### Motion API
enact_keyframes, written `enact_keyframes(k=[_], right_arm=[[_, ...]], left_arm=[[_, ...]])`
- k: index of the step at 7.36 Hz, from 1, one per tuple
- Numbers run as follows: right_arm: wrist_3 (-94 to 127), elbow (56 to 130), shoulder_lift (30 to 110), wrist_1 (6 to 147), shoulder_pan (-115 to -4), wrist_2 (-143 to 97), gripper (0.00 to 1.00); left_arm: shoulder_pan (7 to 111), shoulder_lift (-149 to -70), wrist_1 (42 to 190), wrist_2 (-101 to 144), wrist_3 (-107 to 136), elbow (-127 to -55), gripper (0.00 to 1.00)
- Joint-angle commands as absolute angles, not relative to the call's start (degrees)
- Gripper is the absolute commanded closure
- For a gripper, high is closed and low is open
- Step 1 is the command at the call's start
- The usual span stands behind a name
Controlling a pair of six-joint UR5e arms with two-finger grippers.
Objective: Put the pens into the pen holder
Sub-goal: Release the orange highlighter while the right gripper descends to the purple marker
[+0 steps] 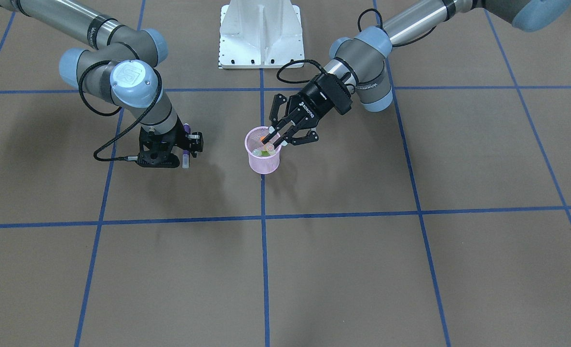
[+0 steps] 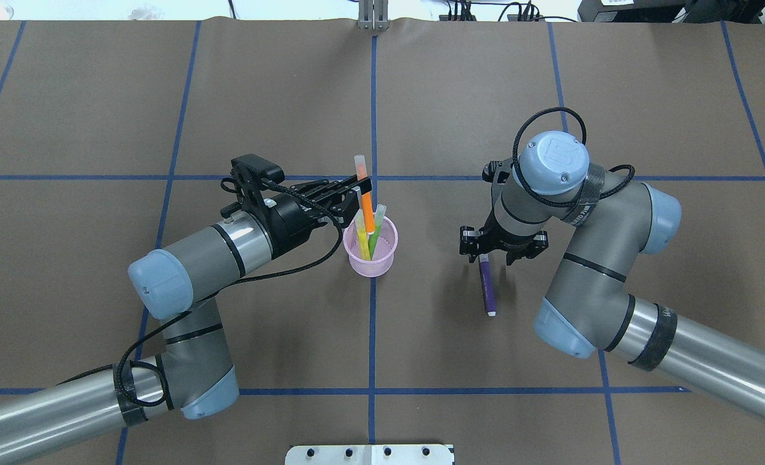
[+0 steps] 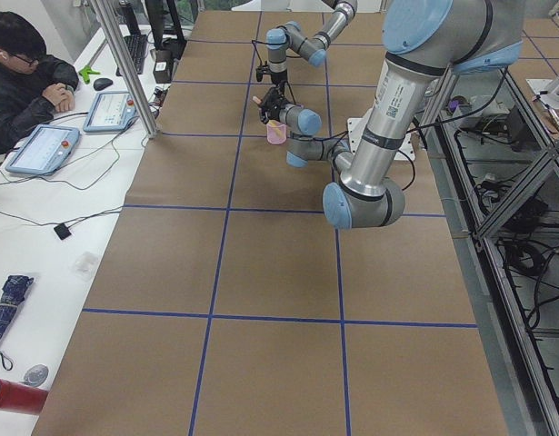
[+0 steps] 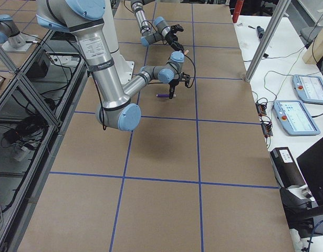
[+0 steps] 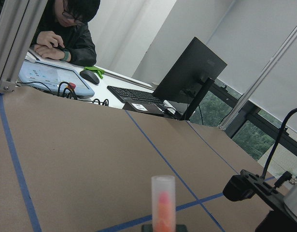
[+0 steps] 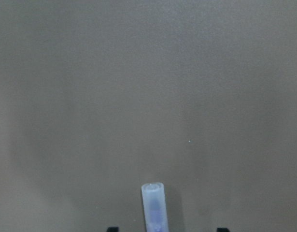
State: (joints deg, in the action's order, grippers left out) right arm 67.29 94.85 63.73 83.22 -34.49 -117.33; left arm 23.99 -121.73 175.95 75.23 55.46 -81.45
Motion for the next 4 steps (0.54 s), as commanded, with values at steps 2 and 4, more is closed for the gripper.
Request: enact_keyframes(k=[2, 4], right_arm=[[66.97, 94.04, 63.81, 82.88, -34.19, -117.42, 0.33], [66.97, 94.04, 63.81, 82.88, -34.19, -117.42, 0.33]], left_arm=[[23.99, -121.73, 175.96, 75.23, 55.46, -81.39, 1.0], [23.99, -121.73, 176.22, 75.24, 55.46, -80.69, 1.0]])
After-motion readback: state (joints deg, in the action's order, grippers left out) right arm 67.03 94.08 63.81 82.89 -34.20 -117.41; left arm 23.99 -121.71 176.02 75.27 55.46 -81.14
